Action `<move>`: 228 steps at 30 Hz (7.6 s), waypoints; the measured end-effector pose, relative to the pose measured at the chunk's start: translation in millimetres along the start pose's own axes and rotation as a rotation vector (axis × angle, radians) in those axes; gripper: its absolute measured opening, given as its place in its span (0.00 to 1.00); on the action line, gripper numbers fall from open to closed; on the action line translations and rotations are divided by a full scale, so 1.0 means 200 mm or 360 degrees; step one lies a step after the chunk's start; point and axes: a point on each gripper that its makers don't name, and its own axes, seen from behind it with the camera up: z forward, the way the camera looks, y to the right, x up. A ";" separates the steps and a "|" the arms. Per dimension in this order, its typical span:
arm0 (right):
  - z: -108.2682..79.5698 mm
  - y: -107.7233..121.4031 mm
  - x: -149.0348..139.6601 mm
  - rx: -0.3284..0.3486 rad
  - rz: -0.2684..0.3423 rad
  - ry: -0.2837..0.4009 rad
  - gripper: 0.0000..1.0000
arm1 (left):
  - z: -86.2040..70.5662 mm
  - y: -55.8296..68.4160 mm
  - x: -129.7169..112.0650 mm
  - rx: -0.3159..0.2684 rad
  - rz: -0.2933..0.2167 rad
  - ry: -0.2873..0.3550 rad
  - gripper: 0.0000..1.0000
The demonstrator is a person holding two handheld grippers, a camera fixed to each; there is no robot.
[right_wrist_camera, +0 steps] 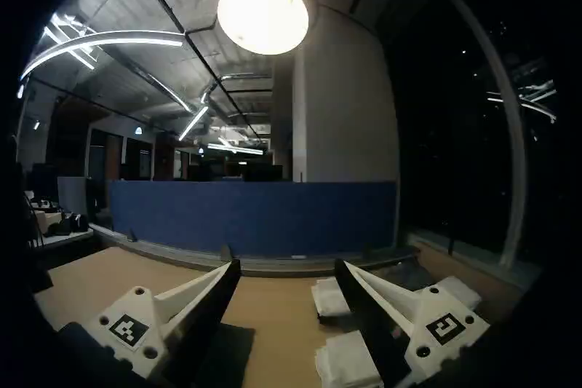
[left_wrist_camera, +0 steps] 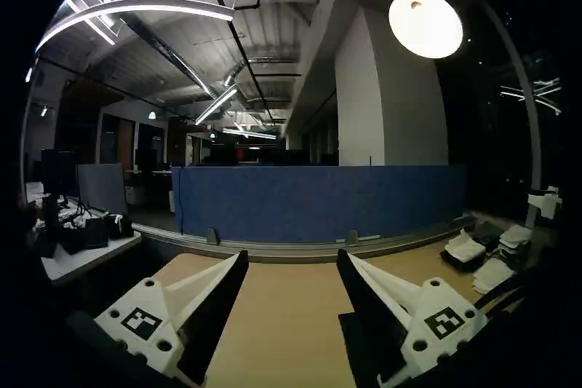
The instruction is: Fold towel
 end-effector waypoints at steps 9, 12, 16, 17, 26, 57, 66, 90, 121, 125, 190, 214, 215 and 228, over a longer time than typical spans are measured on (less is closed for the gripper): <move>-0.01 -0.08 -0.06 0.0170 -0.0060 -0.0134 1.00 | -0.02 0.10 -0.08 -0.0152 0.0115 -0.0134 0.90; -0.02 -0.14 -0.09 0.0270 -0.0099 -0.0209 1.00 | -0.04 0.15 -0.11 -0.0227 0.0156 -0.0185 0.90; -0.04 -0.22 -0.15 0.0388 -0.0157 -0.0330 1.00 | -0.07 0.21 -0.17 -0.0346 0.0211 -0.0277 0.90; -0.04 -0.24 -0.17 0.0418 -0.0173 -0.0367 1.00 | -0.08 0.22 -0.20 -0.0380 0.0226 -0.0307 0.90; -0.09 -0.34 -0.27 0.0577 -0.0233 -0.0546 1.00 | -0.14 0.29 -0.31 -0.0503 0.0287 -0.0453 0.90; -0.17 -0.44 -0.72 0.0681 -0.0252 -0.0760 1.00 | -0.16 0.43 -0.79 -0.0704 0.0349 -0.0690 0.90; -0.21 -0.48 -0.99 0.0706 -0.0272 -0.0870 1.00 | -0.18 0.47 -1.08 -0.0770 0.0386 -0.0820 0.90; -0.35 -0.49 -1.47 0.0836 -0.0422 -0.1330 0.99 | -0.30 0.67 -1.46 -0.1140 0.0544 -0.1196 0.90; -0.40 -0.46 -1.62 0.0864 -0.0443 -0.1541 0.64 | -0.34 0.72 -1.64 -0.1162 0.0628 -0.1440 0.56; -0.41 -0.47 -1.63 0.0879 -0.0437 -0.1550 0.55 | -0.35 0.72 -1.64 -0.1173 0.0644 -0.1444 0.48; -0.36 -0.47 -1.17 0.0799 -0.0294 -0.1349 0.10 | -0.38 0.71 -1.25 -0.1049 0.0582 -0.1327 0.09; -0.45 -0.47 -0.90 0.0765 -0.0165 -0.1234 0.10 | -0.46 0.71 -0.97 -0.0999 0.0478 -0.1259 0.09; -0.45 -0.46 -0.90 0.0764 -0.0163 -0.1231 0.10 | -0.47 0.71 -0.96 -0.0998 0.0475 -0.1258 0.09; -0.46 -0.47 -0.84 0.0762 -0.0160 -0.1202 0.10 | -0.50 0.70 -0.90 -0.0987 0.0441 -0.1250 0.09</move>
